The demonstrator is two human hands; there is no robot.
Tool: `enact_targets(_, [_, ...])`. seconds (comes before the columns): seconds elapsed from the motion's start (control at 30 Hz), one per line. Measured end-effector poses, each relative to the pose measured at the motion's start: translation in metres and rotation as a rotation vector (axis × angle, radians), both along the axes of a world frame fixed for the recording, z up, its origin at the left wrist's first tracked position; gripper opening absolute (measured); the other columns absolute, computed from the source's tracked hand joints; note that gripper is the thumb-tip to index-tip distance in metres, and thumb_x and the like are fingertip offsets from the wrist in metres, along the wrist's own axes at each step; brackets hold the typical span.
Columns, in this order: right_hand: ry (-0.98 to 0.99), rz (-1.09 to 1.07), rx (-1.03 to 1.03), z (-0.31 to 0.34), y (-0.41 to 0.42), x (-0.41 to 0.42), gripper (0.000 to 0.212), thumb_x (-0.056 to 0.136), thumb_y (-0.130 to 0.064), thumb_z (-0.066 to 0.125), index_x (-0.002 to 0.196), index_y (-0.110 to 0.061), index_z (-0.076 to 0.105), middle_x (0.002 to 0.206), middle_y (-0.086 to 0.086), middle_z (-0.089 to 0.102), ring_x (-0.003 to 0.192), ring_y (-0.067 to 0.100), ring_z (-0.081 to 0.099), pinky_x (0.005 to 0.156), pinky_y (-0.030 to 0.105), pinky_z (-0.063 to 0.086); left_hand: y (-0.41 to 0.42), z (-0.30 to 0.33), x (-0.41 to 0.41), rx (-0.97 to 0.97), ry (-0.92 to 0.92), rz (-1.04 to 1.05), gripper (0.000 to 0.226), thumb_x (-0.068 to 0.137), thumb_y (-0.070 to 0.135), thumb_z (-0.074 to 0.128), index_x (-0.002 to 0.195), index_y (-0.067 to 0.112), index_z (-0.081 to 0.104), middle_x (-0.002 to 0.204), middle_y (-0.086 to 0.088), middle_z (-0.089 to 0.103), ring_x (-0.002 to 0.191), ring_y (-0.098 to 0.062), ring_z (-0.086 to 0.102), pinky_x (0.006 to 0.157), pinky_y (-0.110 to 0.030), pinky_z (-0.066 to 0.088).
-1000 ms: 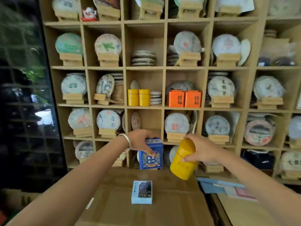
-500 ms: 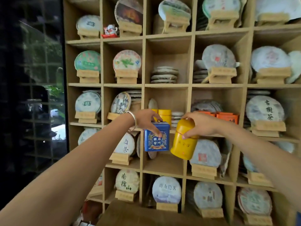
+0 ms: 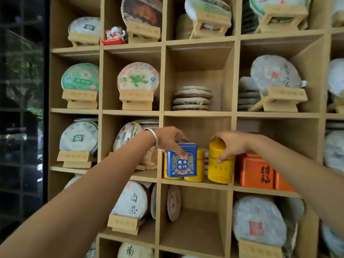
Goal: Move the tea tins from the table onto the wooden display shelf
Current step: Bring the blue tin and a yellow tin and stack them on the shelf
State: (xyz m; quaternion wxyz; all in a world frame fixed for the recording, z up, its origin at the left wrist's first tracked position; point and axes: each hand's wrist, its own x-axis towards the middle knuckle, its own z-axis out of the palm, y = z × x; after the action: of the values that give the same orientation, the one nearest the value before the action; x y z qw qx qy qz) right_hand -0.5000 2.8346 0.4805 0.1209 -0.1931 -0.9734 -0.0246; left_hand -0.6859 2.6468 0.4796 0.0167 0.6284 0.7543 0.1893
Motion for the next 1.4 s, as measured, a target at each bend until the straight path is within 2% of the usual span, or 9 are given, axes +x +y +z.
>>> enact_targets(0.1, [-0.028,-0.017,-0.012,-0.003,0.012,-0.021,0.096,0.063,-0.043,0.086,0.142,-0.026,0.034,0.139,0.000,0.046,0.112,0.015,0.046,0.088,0.029,0.048,0.019,0.002,-0.025,-0.004,0.001,-0.022,0.066,0.067,0.047,0.079,0.125,0.028,0.055,0.101,0.011,0.067,0.085,-0.006,0.068,0.070,-0.027,0.060])
enact_targets(0.17, [-0.060,-0.041,0.019,-0.004,0.018,-0.032,0.095,0.063,-0.042,0.086,0.141,-0.022,0.036,0.138,0.001,0.047,0.114,0.016,0.048,0.087,0.027,0.046,0.031,0.005,-0.039,-0.006,-0.002,-0.047,0.066,0.067,0.046,0.080,0.125,0.027,0.054,0.103,0.010,0.067,0.087,-0.007,0.068,0.067,-0.024,0.059])
enact_targets(0.3, [-0.142,-0.098,0.100,-0.008,0.025,-0.046,0.089,0.064,-0.044,0.085,0.135,-0.014,0.041,0.134,0.006,0.051,0.114,0.022,0.053,0.092,0.034,0.049,0.050,0.009,-0.058,0.027,-0.019,-0.105,0.065,0.069,0.045,0.079,0.126,0.027,0.054,0.106,0.010,0.066,0.087,-0.006,0.067,0.060,-0.018,0.056])
enact_targets(0.47, [-0.207,-0.132,0.102,-0.018,0.029,-0.057,0.086,0.068,-0.039,0.084,0.136,-0.010,0.038,0.133,0.008,0.051,0.113,0.024,0.054,0.094,0.037,0.049,0.068,0.013,-0.065,0.013,-0.075,-0.178,0.061,0.069,0.042,0.081,0.123,0.028,0.056,0.111,0.007,0.066,0.091,-0.010,0.069,0.073,-0.033,0.061])
enact_targets(0.6, [-0.248,-0.163,0.094,-0.018,0.029,-0.062,0.078,0.073,-0.031,0.080,0.136,-0.010,0.039,0.135,0.011,0.052,0.116,0.026,0.054,0.097,0.040,0.048,0.077,0.022,-0.061,0.034,-0.101,-0.250,0.059,0.065,0.043,0.083,0.117,0.032,0.058,0.106,0.011,0.068,0.089,-0.007,0.070,0.073,-0.032,0.060])
enact_targets(0.7, [-0.242,-0.162,0.087,-0.021,0.027,-0.064,0.081,0.075,-0.028,0.078,0.141,-0.008,0.036,0.138,0.012,0.050,0.120,0.027,0.053,0.099,0.041,0.046,0.080,0.027,-0.058,0.058,-0.098,-0.274,0.054,0.066,0.043,0.082,0.114,0.035,0.059,0.100,0.014,0.070,0.087,-0.002,0.070,0.069,-0.029,0.060])
enact_targets(1.07, [-0.204,-0.172,0.075,-0.029,0.024,-0.060,0.073,0.079,-0.030,0.074,0.141,-0.012,0.038,0.136,0.010,0.053,0.116,0.025,0.055,0.097,0.038,0.048,0.079,0.031,-0.054,0.149,-0.094,-0.276,0.054,0.066,0.040,0.083,0.114,0.032,0.058,0.099,0.008,0.072,0.086,-0.006,0.071,0.077,-0.038,0.060])
enact_targets(1.27, [-0.173,-0.117,0.060,-0.034,0.022,-0.059,0.072,0.082,-0.029,0.071,0.142,-0.013,0.035,0.136,0.009,0.051,0.115,0.023,0.053,0.093,0.028,0.046,0.078,0.042,-0.050,0.189,-0.035,-0.270,0.062,0.063,0.045,0.083,0.118,0.030,0.057,0.099,0.010,0.070,0.085,-0.004,0.070,0.075,-0.032,0.060])
enact_targets(1.4, [-0.079,-0.093,0.008,-0.031,0.023,-0.055,0.071,0.083,-0.032,0.070,0.141,-0.008,0.036,0.136,0.012,0.051,0.115,0.024,0.054,0.097,0.039,0.049,0.084,0.046,-0.049,0.207,0.033,-0.257,0.067,0.065,0.045,0.082,0.124,0.028,0.055,0.103,0.008,0.069,0.087,-0.005,0.068,0.073,-0.026,0.058])
